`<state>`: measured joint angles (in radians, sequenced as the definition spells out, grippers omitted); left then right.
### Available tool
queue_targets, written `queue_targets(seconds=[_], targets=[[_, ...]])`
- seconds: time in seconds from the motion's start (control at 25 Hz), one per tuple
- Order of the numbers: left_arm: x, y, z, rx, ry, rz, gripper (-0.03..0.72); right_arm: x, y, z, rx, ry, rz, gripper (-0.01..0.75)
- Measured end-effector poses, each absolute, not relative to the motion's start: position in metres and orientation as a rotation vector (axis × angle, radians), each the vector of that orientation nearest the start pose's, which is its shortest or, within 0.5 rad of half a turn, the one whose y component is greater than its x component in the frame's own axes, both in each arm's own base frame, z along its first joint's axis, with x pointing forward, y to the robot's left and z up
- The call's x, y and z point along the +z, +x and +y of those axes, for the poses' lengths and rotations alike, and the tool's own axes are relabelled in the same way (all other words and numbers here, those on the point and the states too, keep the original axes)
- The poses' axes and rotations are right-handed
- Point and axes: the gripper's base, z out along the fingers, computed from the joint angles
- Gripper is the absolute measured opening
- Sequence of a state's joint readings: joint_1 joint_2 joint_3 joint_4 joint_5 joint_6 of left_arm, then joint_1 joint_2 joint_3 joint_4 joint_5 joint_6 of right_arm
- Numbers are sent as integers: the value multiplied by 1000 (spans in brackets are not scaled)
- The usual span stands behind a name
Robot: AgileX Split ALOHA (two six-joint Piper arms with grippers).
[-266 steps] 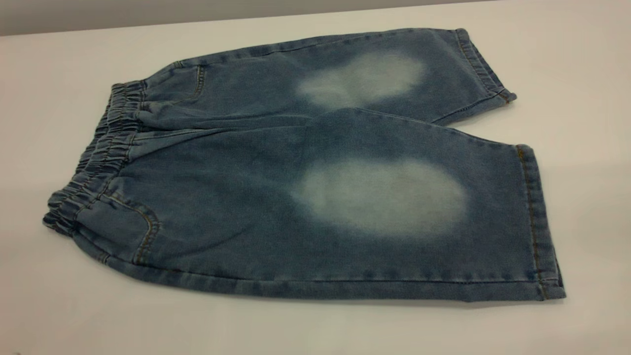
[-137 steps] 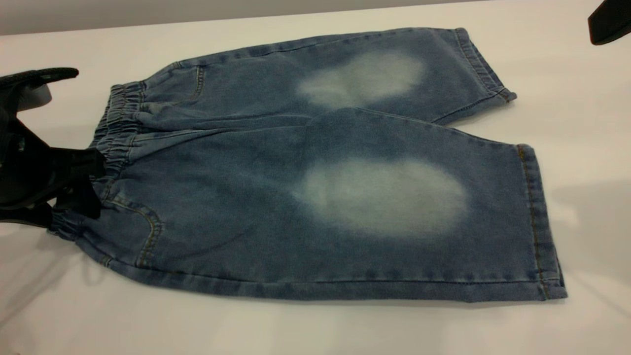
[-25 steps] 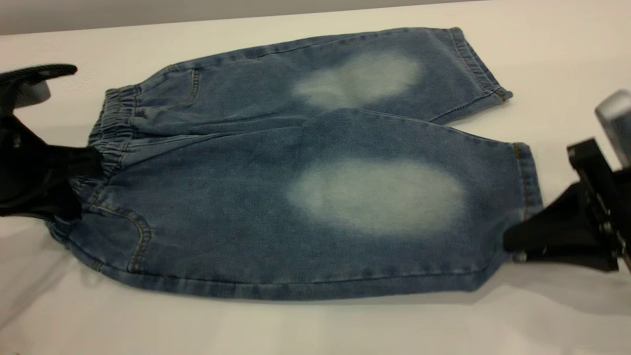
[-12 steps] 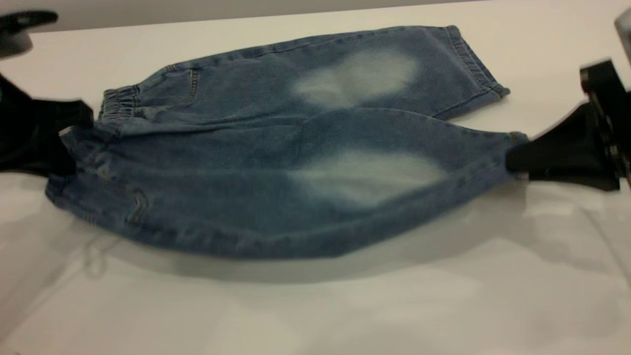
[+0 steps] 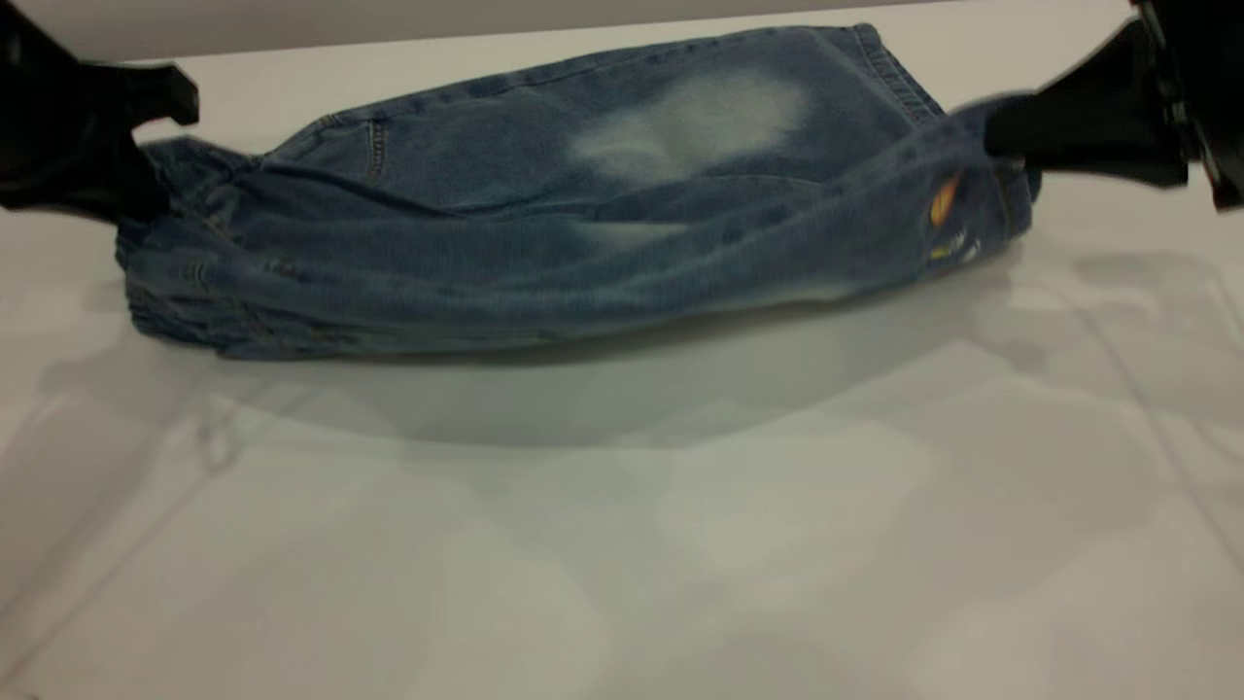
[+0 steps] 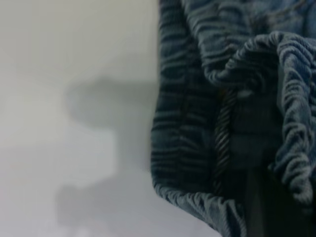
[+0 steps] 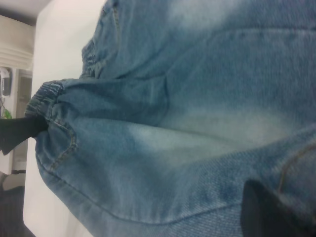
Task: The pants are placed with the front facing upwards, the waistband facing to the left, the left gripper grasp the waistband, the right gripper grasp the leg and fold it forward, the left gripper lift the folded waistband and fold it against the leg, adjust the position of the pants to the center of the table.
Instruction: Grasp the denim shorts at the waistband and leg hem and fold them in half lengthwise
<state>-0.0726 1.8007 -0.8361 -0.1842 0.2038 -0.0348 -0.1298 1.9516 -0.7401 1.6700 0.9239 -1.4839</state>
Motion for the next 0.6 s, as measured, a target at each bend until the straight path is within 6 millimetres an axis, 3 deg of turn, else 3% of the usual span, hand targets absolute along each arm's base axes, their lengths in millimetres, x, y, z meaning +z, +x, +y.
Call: queue_targets(seconds=[0.4,0.6], targets=[[142,334,-28,-168,-200,2603,67,135,344,28,1180,33,2350,27],[147,334,-38,-229,-237,2667,67,149,358,26,1166,12,2333,27]])
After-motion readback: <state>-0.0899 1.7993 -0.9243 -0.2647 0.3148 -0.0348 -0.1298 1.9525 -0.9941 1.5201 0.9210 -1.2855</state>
